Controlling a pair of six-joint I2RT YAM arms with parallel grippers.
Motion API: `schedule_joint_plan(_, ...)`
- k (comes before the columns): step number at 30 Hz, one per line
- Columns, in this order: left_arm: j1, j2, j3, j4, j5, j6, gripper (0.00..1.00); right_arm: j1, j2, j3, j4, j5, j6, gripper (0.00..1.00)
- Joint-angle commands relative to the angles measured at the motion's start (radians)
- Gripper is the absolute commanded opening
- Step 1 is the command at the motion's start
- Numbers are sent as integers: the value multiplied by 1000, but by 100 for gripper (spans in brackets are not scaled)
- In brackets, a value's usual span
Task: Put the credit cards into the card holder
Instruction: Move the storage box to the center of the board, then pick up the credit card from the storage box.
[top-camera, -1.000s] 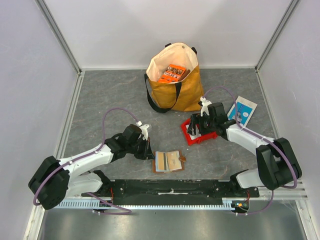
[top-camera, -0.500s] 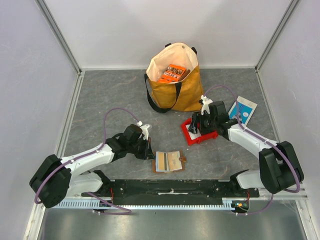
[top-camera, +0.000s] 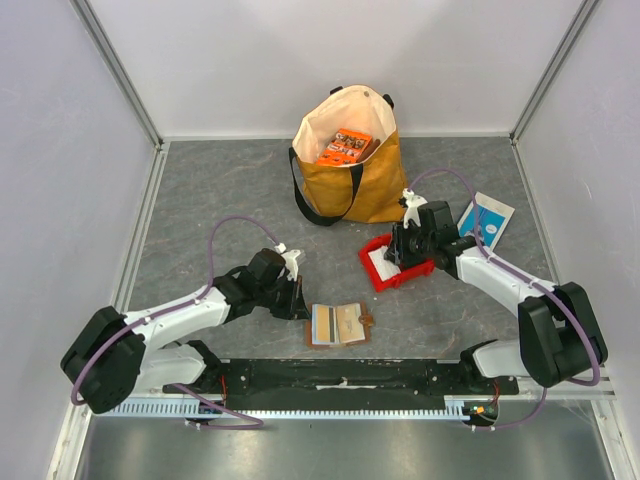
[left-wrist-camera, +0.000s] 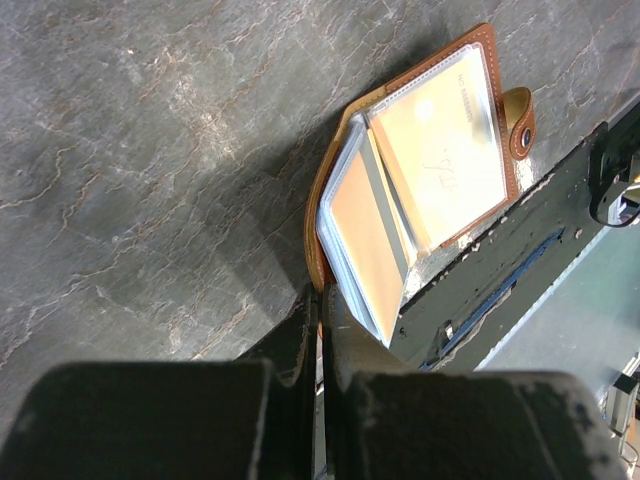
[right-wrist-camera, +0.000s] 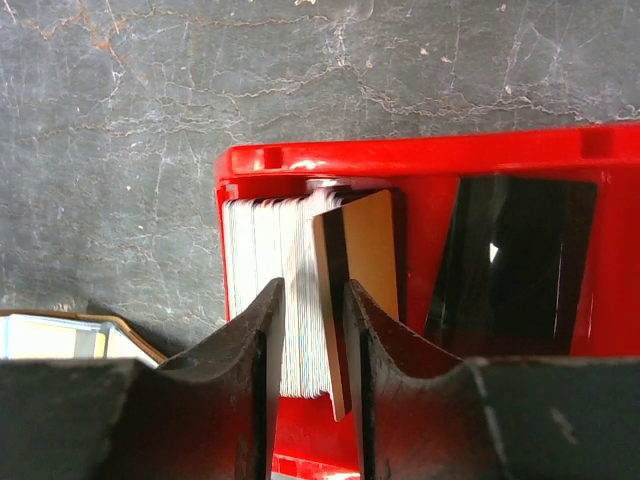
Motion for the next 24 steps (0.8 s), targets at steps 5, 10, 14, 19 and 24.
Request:
schedule_joint_plan(5, -1, 12, 15, 42, 24, 19, 2, 4, 9, 44, -5, -15, -2, 31)
schedule_joint_plan(10, -2, 18, 15, 44, 24, 21, 2, 4, 9, 50, -5, -10, 0, 22)
schedule_joint_plan(14, -1, 21, 18, 45, 27, 22, 2, 0, 6, 61, -2, 8, 6, 17)
schedule_joint_plan(19, -2, 22, 13, 49, 29, 25, 2, -3, 30, 68, -5, 78, 14, 15)
schedule_joint_plan(24, -1, 18, 4, 52, 29, 22, 2, -19, 90, 76, -19, 158, 8, 13)
